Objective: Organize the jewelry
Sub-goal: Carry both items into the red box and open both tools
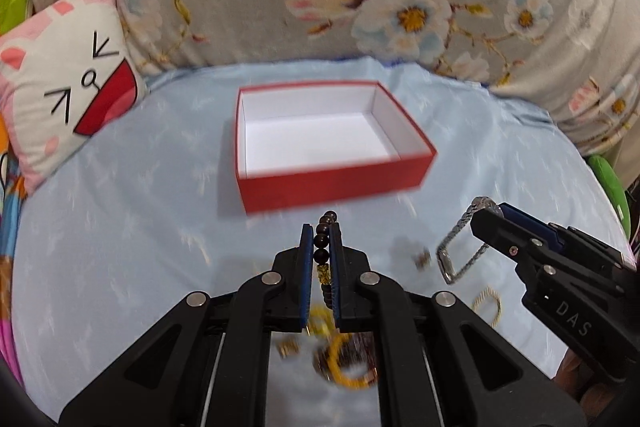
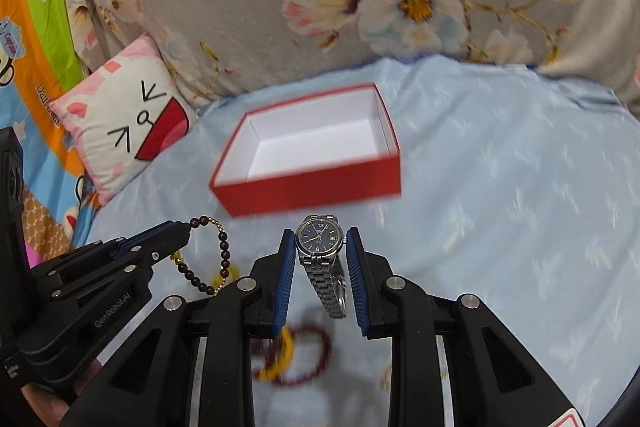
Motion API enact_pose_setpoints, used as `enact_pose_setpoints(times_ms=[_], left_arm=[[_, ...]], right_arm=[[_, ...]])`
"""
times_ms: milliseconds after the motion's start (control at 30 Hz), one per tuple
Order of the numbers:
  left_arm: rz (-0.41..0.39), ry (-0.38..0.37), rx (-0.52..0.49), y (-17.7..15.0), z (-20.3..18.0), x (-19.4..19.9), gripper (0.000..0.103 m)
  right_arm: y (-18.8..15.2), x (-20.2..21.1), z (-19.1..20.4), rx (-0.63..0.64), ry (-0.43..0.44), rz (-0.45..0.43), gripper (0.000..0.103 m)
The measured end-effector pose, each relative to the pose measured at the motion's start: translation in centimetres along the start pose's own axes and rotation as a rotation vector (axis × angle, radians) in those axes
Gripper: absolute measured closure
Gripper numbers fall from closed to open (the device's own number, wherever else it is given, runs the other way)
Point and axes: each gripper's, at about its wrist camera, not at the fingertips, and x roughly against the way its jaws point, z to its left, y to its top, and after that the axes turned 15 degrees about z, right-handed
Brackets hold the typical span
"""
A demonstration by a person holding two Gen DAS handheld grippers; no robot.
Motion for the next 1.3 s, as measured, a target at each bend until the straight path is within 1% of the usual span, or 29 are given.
enact_pose_setpoints(times_ms=[133, 200, 267, 333, 367, 400, 500, 600, 733, 833, 867, 900, 933, 967, 1000, 1033, 1067, 1133, 1200, 1267, 1300], left_arm=[[-0.02, -0.014, 0.024, 5.9, 1.8, -1.3, 0.096], [-0.037, 0.0, 0.033, 8.5, 2.4, -2.2, 0.096], [-0.038, 0.005, 0.043, 11.3, 3.0, -3.8, 0.095], [-0.039, 0.004, 0.038, 13.4, 3.4, -5.3, 0.095], [-0.03, 0.014, 0.039, 14.3, 3.5, -6.2, 0.095], [-0.023, 0.008, 0.031, 15.0, 3.5, -7.0, 0.095], [-0.012, 0.038, 0.022, 16.9, 3.5, -9.9, 0.095], [0.01, 0.041, 0.029, 17.8, 3.7, -12.1, 0.095], [0.03, 0.06, 0.028, 18.2, 3.9, -14.4, 0.095], [0.05, 0.04, 0.032, 18.4, 4.2, -15.9, 0.095], [0.05, 0.045, 0.039, 18.4, 4.3, -16.3, 0.089], [0.05, 0.052, 0.045, 18.4, 4.4, -16.6, 0.083], [0.056, 0.057, 0.049, 18.4, 4.4, -16.8, 0.068], [0.059, 0.05, 0.057, 18.5, 4.5, -16.8, 0.06], [0.045, 0.048, 0.065, 18.5, 4.6, -16.6, 0.057], [0.039, 0.067, 0.063, 18.4, 4.6, -16.5, 0.056], [0.04, 0.067, 0.057, 18.4, 4.6, -16.5, 0.055], [0.064, 0.065, 0.048, 18.1, 4.7, -16.7, 0.055], [0.067, 0.08, 0.038, 17.3, 4.9, -16.5, 0.055], [0.068, 0.094, 0.031, 16.4, 5.0, -16.3, 0.055], [0.072, 0.099, 0.03, 15.8, 5.0, -16.1, 0.055]], right_arm=[[6.3, -1.9, -0.3, -0.003, 0.04, -0.025, 0.079], [9.2, -3.1, -0.7, -0.013, 0.057, -0.035, 0.079], [11.8, -4.7, -1.2, -0.027, 0.063, -0.037, 0.079], [14.0, -6.5, -1.7, -0.034, 0.071, -0.031, 0.079], [15.0, -7.6, -2.0, -0.038, 0.055, -0.021, 0.079], [16.0, -8.7, -2.0, -0.033, 0.043, -0.005, 0.079], [18.0, -11.5, -2.3, -0.034, 0.041, 0.034, 0.079], [19.1, -13.7, -2.3, -0.016, 0.015, 0.049, 0.078], [19.6, -16.4, -3.1, -0.01, -0.002, 0.085, 0.078], [19.8, -18.2, -3.5, -0.001, -0.016, 0.116, 0.078], [19.8, -18.5, -3.6, -0.001, -0.008, 0.124, 0.075], [19.8, -18.5, -3.7, -0.004, -0.007, 0.122, 0.064], [19.9, -18.3, -3.7, -0.005, -0.023, 0.112, 0.054], [19.9, -18.0, -3.4, -0.001, -0.054, 0.094, 0.04], [19.9, -17.7, -3.2, 0.009, -0.074, 0.077, 0.037], [20.0, -17.7, -2.9, 0.02, -0.093, 0.078, 0.037], [20.0, -17.8, -2.7, 0.026, -0.123, 0.09, 0.037], [19.6, -18.0, -2.3, 0.037, -0.163, 0.112, 0.038], [18.9, -17.8, -2.2, 0.047, -0.176, 0.112, 0.038], [18.0, -17.7, -2.3, 0.043, -0.172, 0.129, 0.038], [17.5, -17.5, -2.3, 0.041, -0.171, 0.122, 0.038]])
